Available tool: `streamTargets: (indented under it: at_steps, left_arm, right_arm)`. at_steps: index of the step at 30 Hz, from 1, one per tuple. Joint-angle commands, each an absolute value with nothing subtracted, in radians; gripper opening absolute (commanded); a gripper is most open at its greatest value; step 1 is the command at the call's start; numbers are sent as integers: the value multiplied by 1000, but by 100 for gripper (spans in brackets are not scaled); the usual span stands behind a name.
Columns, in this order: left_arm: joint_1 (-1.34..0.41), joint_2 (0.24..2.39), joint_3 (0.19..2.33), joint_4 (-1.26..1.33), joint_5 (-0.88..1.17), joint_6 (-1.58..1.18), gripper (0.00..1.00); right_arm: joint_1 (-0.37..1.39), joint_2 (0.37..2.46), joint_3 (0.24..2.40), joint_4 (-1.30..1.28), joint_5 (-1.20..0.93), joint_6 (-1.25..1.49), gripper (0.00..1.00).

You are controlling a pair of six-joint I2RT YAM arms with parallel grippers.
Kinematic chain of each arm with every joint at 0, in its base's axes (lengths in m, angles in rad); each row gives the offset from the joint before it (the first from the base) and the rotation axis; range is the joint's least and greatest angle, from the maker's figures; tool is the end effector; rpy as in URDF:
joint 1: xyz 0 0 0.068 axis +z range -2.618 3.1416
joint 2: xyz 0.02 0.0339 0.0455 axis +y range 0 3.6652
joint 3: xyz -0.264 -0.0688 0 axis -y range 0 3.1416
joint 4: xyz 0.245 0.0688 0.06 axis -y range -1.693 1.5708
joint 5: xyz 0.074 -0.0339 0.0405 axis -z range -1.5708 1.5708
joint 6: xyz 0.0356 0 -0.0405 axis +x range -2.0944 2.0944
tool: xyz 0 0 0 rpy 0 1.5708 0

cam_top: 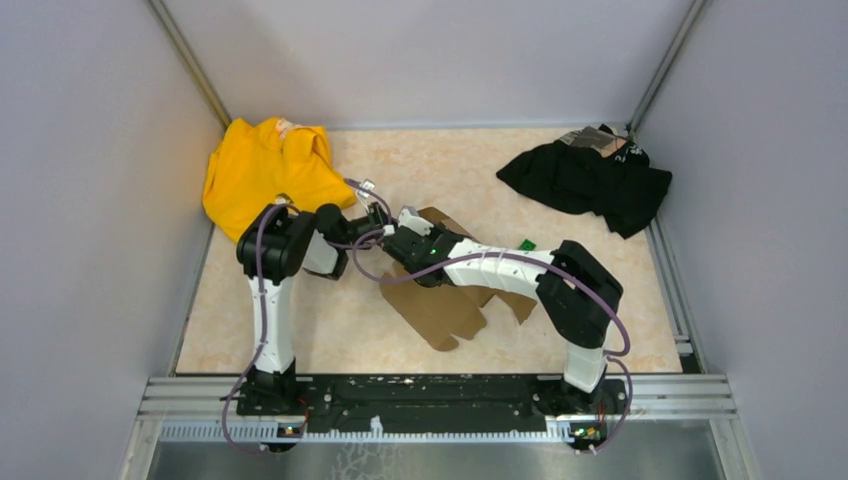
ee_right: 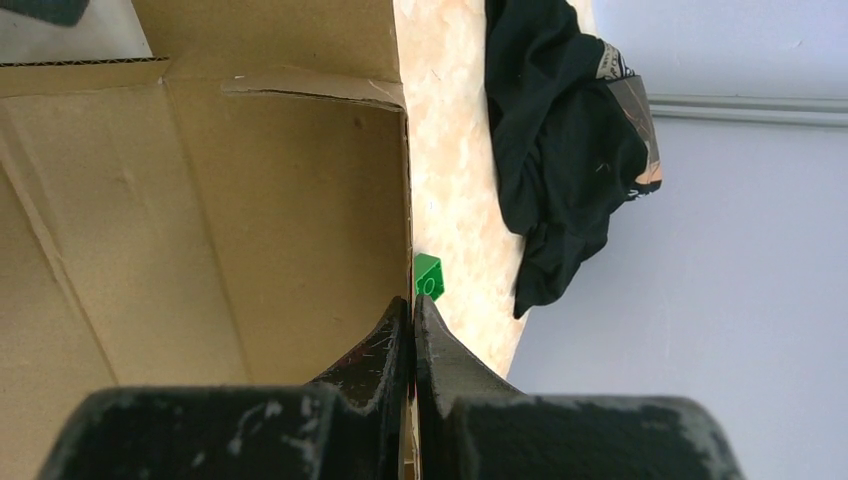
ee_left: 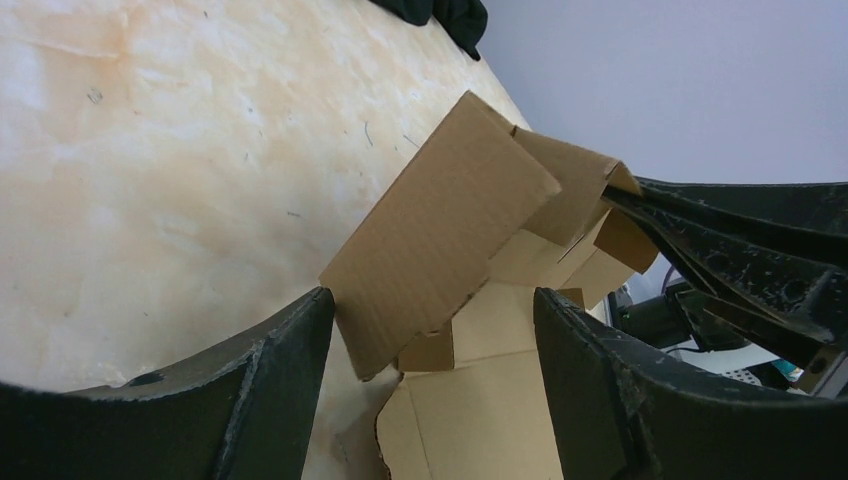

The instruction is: Fold the paper box

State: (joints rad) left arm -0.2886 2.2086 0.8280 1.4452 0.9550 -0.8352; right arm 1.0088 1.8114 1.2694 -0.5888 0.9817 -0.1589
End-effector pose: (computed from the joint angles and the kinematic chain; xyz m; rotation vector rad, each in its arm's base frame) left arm 0.3529 -0.1351 0.1025 0.4056 1.7238 -1.5601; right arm 0.2188 0.2920 0.2101 -0.9994 1.9926 -0.8738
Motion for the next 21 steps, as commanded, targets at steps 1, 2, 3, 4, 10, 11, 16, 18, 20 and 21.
streamTargets:
  at_steps: [1, 2, 3, 4, 10, 11, 16, 18, 20, 21]
  left_arm:
    - [-306, 2225, 808, 1525, 976, -796, 79]
    - [-307, 2223, 802, 1526, 976, -793, 79]
    - [-307, 2218, 795, 1531, 976, -791, 79]
    - [-307, 2213, 786, 1541, 975, -792, 79]
    - [-304, 2199, 742, 1623, 998, -821, 80]
    - [-303, 2197, 737, 1633, 1003, -824, 80]
    - [-286, 2199, 727, 1705, 1033, -867, 80]
    - [-273, 2205, 728, 1723, 1030, -881, 79]
    - [-255, 2214, 734, 1744, 1030, -905, 77]
    - [-246, 2217, 738, 1755, 1032, -919, 77]
  right_arm:
    - [1037, 1812, 1255, -583, 1063, -133, 0]
    - [1041, 1811, 1250, -583, 1069, -132, 0]
    - [1045, 1812, 1245, -583, 1078, -132, 0]
    - [1048, 1813, 1240, -582, 1086, -132, 0]
    - [1058, 1810, 1204, -571, 1103, -118, 0]
    - [1060, 1807, 1197, -568, 1102, -117, 0]
    - [1060, 1788, 1170, -557, 1088, -99, 0]
    - [1060, 1782, 1165, -557, 1085, -96, 0]
    - [1062, 1776, 1159, -555, 1084, -95, 0]
    - [1062, 1773, 1156, -554, 1083, -95, 0]
